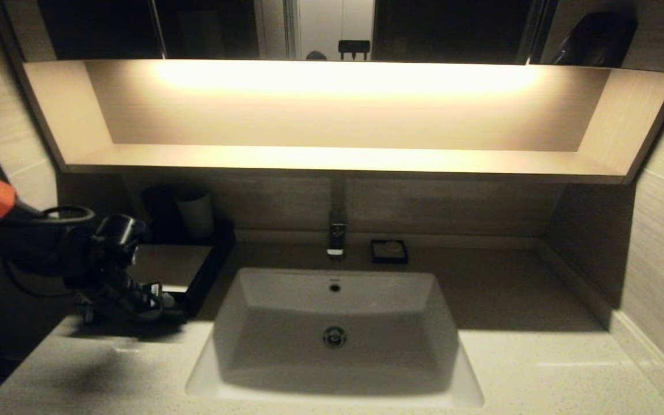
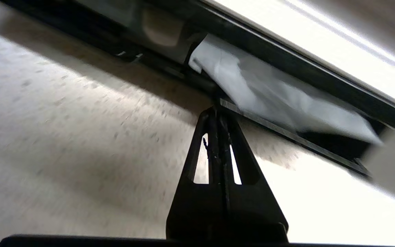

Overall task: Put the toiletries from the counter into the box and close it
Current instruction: Close the drawer

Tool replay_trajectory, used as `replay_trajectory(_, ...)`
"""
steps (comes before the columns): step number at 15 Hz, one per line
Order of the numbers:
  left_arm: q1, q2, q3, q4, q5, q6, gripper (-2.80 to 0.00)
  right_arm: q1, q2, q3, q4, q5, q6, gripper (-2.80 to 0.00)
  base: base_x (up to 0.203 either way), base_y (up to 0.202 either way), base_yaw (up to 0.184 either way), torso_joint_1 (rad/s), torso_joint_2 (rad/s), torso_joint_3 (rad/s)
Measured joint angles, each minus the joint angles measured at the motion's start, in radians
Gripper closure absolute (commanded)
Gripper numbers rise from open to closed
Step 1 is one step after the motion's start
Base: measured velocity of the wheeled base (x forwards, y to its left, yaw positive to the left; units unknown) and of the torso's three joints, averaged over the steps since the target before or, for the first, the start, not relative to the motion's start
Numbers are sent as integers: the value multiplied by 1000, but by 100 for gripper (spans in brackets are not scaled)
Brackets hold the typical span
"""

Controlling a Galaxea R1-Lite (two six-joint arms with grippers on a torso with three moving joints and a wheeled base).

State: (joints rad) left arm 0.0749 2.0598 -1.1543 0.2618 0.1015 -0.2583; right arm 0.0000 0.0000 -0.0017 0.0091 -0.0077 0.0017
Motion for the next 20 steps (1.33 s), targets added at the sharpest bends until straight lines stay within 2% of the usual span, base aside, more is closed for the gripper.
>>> replay_trajectory(6, 10, -138, 25, 1, 1, 9, 0, 0, 0, 0, 0, 0, 0, 0, 0, 0, 0, 0, 0, 0)
replay_trajectory(20, 15, -39, -48, -12, 0, 9, 0, 0, 0, 0, 0, 0, 0, 0, 0, 0, 0, 0, 0, 0)
